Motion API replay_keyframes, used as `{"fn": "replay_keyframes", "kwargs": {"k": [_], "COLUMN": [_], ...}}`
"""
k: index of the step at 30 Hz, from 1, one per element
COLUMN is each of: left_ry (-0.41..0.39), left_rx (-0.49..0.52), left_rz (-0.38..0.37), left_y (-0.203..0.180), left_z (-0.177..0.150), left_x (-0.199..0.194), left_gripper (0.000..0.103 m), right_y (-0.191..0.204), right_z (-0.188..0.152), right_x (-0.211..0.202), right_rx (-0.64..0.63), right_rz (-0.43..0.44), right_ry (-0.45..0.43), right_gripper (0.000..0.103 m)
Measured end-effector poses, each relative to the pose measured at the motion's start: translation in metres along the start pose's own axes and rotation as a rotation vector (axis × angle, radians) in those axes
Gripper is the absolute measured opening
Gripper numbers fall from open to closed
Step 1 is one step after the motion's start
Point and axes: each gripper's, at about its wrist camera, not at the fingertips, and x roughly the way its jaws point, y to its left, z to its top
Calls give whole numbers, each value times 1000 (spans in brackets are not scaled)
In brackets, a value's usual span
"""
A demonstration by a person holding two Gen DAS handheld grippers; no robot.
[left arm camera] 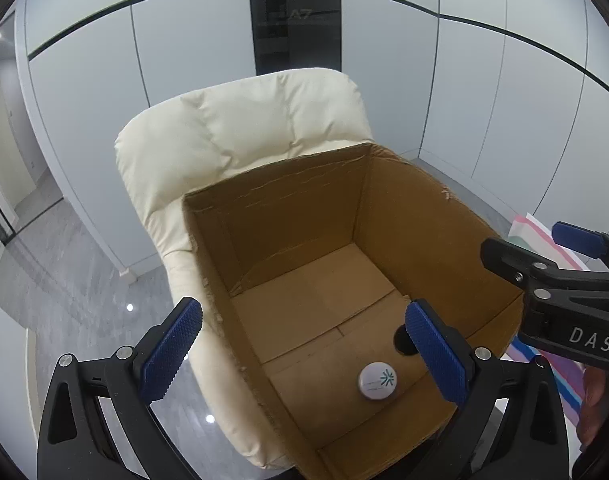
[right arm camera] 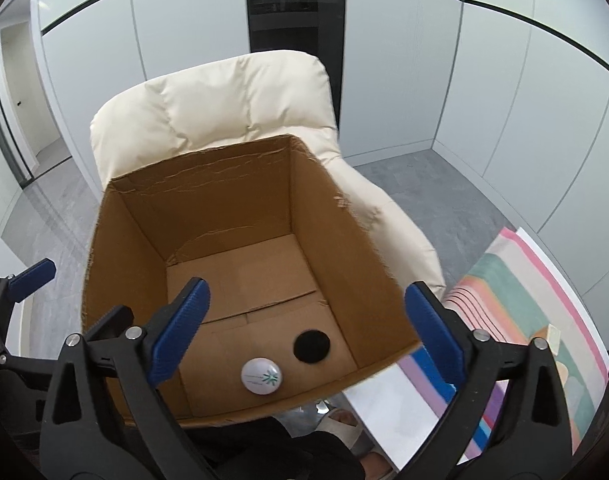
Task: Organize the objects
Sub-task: 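Move both open tools back over the table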
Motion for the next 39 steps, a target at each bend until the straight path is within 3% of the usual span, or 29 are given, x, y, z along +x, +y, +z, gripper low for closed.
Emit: {"fn": "replay_keyframes", "kwargs": {"k": [7, 39], "left_ry": [0, 20], "left_rx": [17, 152], "left_rz": [-16, -172], "left_y": [-26, -140], "left_z": [5, 6], "left_x": [2, 2], "left_gripper": [102, 103], "right_y": [-42, -152], "right_z": [-5, -49], "right_x": [-7, -56], "right_rx": [109, 249], "right_rz": [-44, -190], "right_ry": [4, -13], "right_gripper": [103, 103]}}
